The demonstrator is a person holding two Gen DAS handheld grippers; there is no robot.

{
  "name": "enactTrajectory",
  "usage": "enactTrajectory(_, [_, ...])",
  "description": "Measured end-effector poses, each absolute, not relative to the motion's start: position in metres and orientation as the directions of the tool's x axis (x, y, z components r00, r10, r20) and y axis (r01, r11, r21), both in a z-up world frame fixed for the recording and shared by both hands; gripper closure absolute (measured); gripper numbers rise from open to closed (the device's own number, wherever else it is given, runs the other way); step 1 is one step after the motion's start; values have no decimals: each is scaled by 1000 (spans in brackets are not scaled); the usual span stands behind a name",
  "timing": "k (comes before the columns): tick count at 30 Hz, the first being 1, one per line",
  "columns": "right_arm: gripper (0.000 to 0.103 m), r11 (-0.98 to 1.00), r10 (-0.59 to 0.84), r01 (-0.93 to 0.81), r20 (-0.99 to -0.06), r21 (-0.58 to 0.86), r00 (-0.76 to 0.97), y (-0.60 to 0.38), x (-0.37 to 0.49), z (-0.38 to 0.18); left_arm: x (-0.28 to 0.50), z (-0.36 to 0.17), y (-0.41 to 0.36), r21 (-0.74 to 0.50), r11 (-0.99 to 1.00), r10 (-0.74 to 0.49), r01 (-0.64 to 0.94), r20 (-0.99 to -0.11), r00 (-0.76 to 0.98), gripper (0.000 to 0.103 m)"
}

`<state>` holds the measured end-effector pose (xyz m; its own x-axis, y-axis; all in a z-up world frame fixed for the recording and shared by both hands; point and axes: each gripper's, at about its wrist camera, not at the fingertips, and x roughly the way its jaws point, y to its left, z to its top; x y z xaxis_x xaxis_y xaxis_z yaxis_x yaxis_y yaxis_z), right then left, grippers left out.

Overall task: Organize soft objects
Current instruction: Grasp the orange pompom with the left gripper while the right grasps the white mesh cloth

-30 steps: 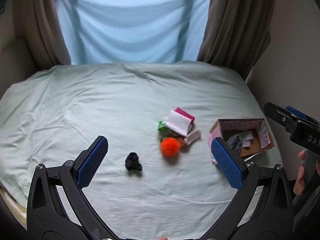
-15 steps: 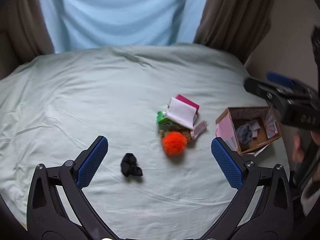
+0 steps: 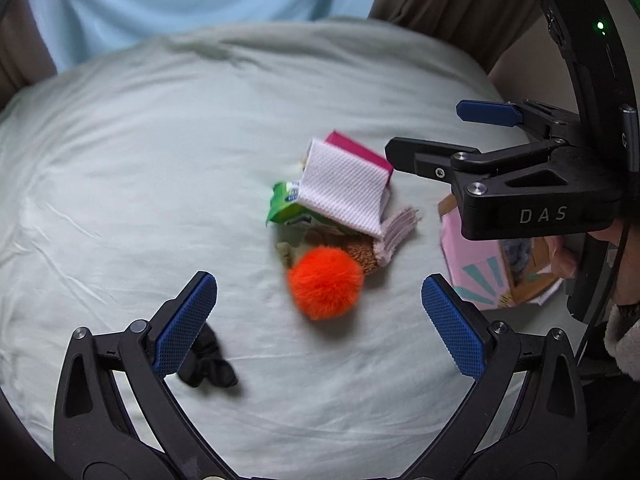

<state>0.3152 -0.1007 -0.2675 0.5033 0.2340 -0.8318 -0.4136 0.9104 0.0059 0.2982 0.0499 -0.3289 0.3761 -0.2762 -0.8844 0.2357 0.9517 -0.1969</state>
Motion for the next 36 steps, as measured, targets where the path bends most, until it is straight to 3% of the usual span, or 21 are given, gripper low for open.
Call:
enactTrajectory(11, [0,871,234,-490,-896,20,378,-92,362,-349,334,-421,41,-273,955,-294,117,-926,239,9])
enactTrajectory(14, [8,862,231,-507,-911,29,340,-87,370,-367,340,-440,37,-289,953,-303,93,-930,208,14])
enactTrajectory(16, [16,860,216,-509,-923,26,319,-84,375,-379,344,-453,35,-301,951,-310,77,-934,180,28])
enactTrajectory(20, [21,860,239,-506,-926,62,293,-80,376,-391,346,-472,34,-334,942,-336,37,-932,137,42])
enactTrajectory(22, [33,849,254,-524,-921,66,295,-79,372,-393,344,-479,30,-334,942,-336,33,-935,113,52])
enactTrajectory(27, [70,817,291,-569,-917,91,272,-69,362,-393,339,-485,27,-321,946,-324,42,-941,101,65])
enactTrajectory(36, [83,823,330,-554,-899,124,288,-69,353,-379,333,-471,40,-330,943,-332,37,-931,153,68])
